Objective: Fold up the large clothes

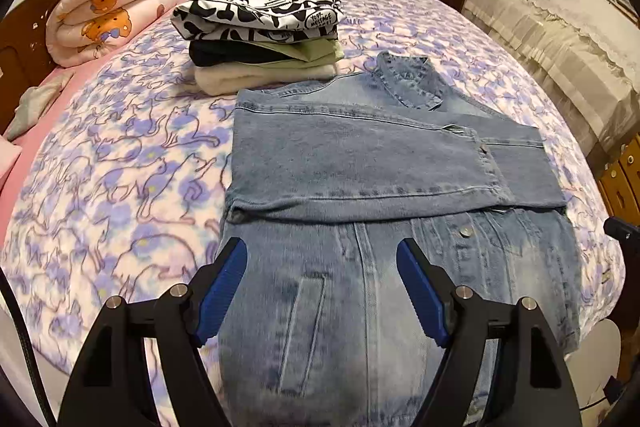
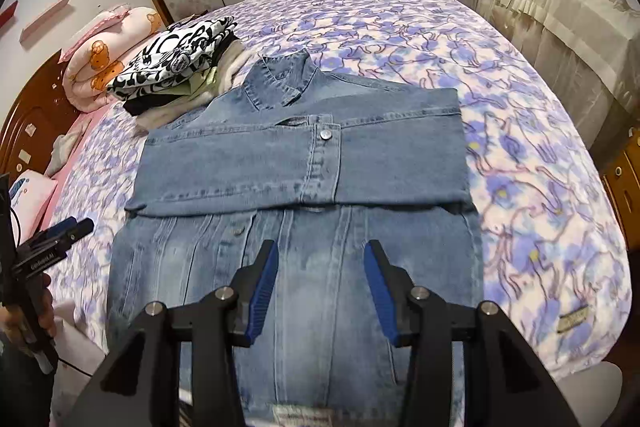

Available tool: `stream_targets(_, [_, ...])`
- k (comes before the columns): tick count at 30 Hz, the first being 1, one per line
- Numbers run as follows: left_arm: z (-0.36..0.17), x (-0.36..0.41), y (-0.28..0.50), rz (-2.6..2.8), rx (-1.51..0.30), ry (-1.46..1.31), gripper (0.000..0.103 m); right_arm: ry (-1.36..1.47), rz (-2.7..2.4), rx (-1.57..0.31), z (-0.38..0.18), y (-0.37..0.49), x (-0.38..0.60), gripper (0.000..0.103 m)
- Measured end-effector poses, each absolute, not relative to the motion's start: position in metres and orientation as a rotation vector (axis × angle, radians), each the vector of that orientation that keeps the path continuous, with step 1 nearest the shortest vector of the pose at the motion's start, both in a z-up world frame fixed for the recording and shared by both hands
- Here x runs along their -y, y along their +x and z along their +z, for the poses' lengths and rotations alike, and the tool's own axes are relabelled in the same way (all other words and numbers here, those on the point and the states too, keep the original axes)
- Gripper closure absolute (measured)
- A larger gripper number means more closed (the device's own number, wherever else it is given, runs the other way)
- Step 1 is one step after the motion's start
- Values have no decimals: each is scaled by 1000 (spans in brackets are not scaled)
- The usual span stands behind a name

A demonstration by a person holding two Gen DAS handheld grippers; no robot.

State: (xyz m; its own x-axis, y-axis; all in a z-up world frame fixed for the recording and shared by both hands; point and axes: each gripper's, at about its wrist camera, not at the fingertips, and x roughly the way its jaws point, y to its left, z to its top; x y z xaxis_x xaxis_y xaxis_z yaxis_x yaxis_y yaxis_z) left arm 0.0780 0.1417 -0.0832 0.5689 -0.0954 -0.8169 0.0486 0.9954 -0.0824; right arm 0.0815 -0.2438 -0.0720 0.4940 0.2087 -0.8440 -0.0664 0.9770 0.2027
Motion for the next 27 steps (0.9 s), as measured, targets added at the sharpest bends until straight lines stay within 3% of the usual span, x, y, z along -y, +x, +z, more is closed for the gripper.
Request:
stream_targets(13, [-80, -149, 20, -102, -965, -65, 27, 79, 170, -1076, -73, 41, 278, 58])
stream_targets(27, [-195, -203, -4, -30, -1216, -169, 27, 86, 175, -1310, -148, 38, 345, 58])
